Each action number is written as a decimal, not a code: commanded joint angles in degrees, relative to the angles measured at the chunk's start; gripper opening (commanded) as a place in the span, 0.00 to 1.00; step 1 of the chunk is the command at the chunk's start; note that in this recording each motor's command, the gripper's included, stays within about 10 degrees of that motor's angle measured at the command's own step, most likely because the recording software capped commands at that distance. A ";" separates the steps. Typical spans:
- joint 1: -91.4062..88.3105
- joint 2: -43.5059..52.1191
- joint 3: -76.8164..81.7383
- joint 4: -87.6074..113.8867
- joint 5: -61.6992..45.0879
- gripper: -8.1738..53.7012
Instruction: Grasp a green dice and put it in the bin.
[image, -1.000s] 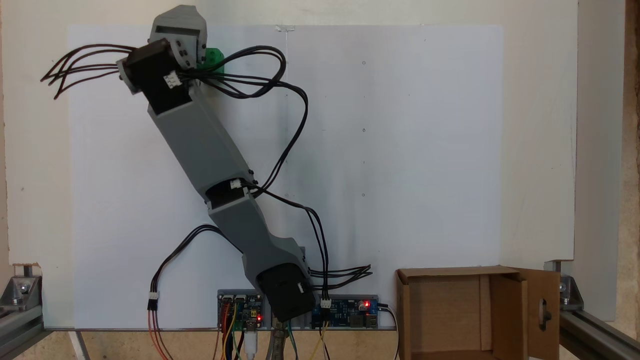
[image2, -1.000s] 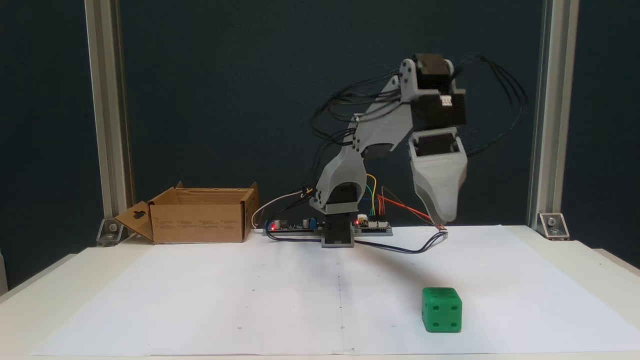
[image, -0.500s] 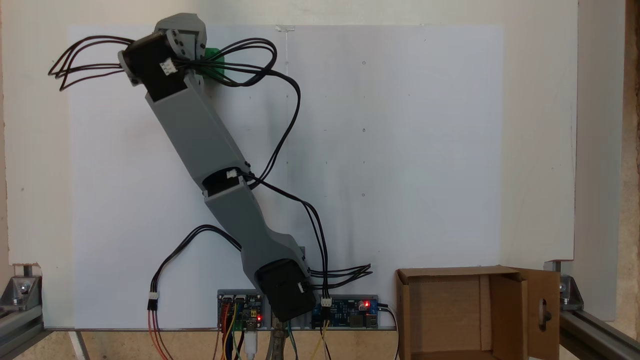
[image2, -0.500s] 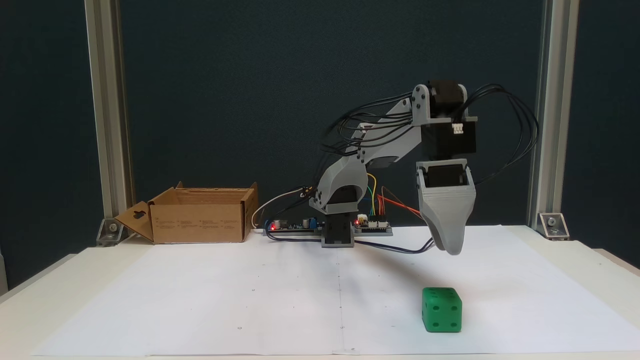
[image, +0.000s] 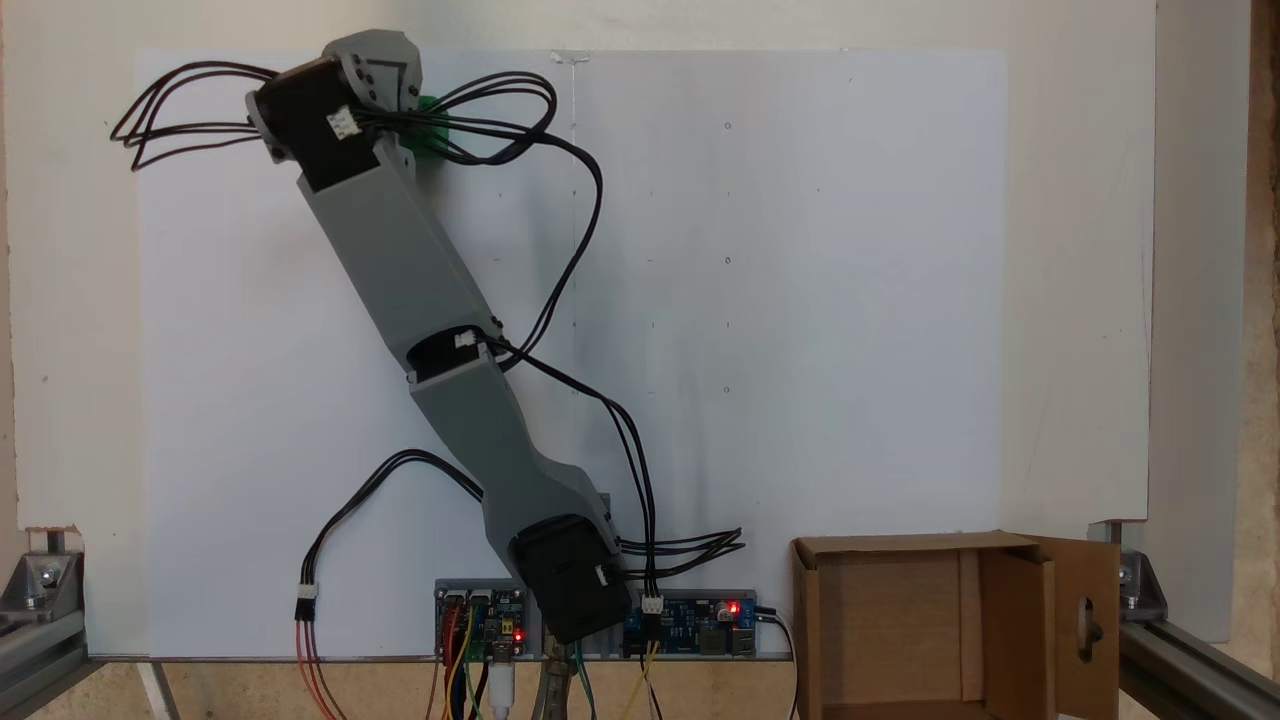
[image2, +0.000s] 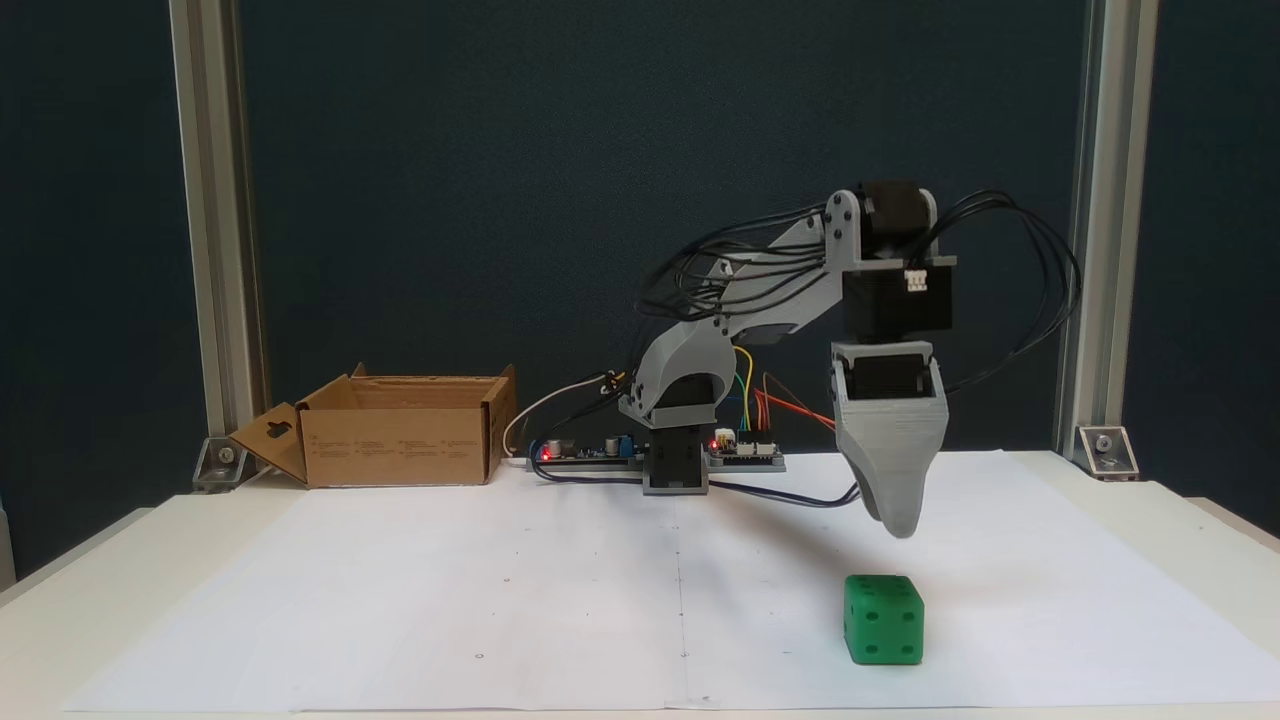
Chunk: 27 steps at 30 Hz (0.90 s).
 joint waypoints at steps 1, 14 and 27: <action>1.05 0.62 -3.78 10.00 3.78 0.85; 1.85 -0.26 -3.52 10.00 3.87 0.85; 0.97 -0.62 -3.43 10.00 3.87 0.84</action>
